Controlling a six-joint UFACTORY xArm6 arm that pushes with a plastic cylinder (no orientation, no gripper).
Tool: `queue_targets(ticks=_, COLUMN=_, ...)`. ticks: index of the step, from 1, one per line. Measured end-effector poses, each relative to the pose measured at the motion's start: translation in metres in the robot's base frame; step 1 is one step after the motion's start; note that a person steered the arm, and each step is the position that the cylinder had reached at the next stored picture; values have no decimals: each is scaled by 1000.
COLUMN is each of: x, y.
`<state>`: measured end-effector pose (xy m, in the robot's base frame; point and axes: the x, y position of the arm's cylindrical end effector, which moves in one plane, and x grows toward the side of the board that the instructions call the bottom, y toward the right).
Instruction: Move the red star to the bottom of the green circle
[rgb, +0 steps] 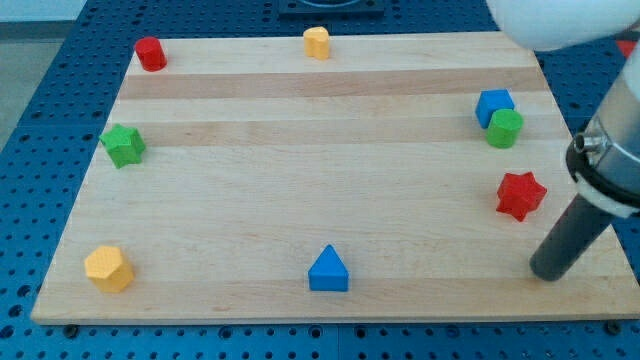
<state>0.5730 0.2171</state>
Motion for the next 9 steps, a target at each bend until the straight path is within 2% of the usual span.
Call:
queue_targets(ticks=2, x=-92, y=9)
queue_targets(ticks=3, x=-91, y=9)
queue_targets(ticks=4, x=-40, y=8)
queue_targets(ticks=5, x=-25, y=-21)
queue_targets(ticks=7, x=-106, y=-12)
queue_targets(ticks=9, x=-78, y=-33)
